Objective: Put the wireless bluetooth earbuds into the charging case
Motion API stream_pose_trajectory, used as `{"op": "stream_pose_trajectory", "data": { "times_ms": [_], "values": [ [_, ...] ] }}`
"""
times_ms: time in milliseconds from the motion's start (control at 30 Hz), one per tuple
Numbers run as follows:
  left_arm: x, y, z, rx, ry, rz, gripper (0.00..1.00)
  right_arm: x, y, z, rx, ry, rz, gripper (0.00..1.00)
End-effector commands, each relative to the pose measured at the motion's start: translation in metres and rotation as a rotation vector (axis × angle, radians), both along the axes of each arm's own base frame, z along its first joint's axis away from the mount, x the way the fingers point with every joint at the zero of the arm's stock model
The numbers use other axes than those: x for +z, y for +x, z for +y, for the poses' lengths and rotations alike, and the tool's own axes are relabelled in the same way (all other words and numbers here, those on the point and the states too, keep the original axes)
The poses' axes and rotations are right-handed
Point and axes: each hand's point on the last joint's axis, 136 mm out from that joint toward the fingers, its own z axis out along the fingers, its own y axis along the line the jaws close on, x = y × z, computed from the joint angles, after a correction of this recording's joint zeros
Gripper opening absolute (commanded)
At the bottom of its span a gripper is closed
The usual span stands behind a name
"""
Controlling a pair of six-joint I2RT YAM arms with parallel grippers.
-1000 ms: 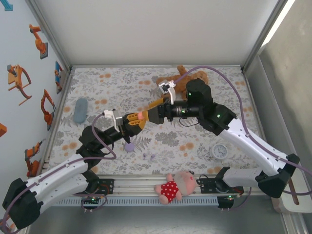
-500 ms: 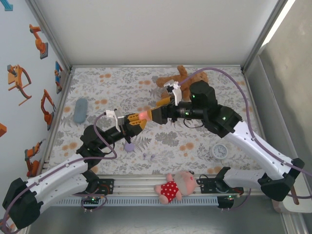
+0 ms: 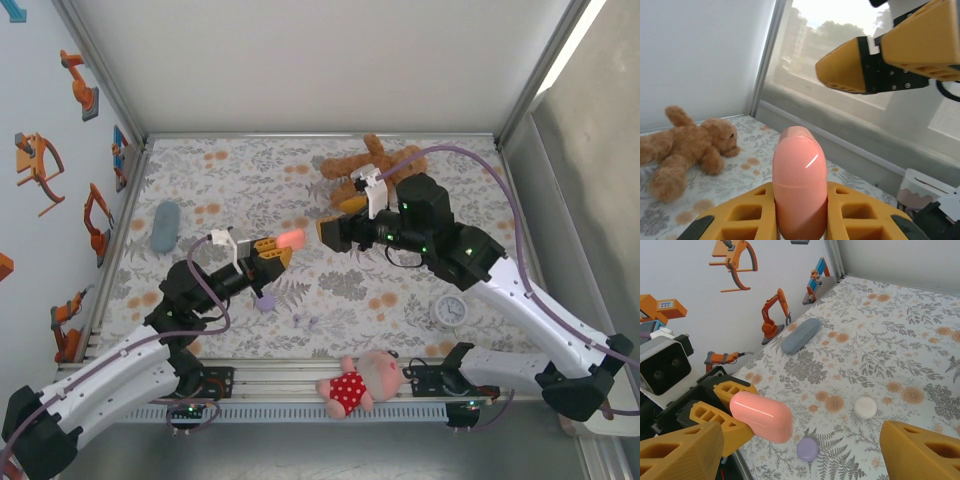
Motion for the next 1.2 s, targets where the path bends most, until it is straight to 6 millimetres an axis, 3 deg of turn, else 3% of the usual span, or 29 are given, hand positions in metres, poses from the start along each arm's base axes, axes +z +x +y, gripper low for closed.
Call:
{"op": "stream_pose_trajectory", "data": {
  "times_ms": [0, 233, 433, 833, 1033, 1167],
  "values": [
    [-0.029, 0.016, 0.012, 0.117, 0.083, 0.129, 0.0, -0.007, 0.004, -0.004, -0.025, -0.034, -0.015, 0.8],
    [-0.076, 0.043, 0.033, 0.299, 0.243, 0.326, 0.0, -0.009, 0.004, -0.006, -0.034, -0.04, -0.012, 0.8],
    [-0.094, 0.058, 0.047, 0.356, 0.244, 0.452, 0.0, -0.011, 0.005, -0.007, -0.041, -0.042, -0.011, 0.81],
    [-0.141, 0.078, 0.101, 0.537, 0.29, 0.691, 0.0, -0.018, 0.007, -0.01, -0.062, -0.054, -0.007, 0.82],
    [-0.152, 0.09, 0.112, 0.525, 0.265, 0.788, 0.0, -0.02, 0.007, -0.012, -0.068, -0.061, -0.008, 0.82],
    [-0.16, 0.102, 0.105, 0.428, 0.265, 0.849, 0.0, -0.02, 0.006, -0.014, -0.072, -0.063, -0.014, 0.82]
  ]
}}
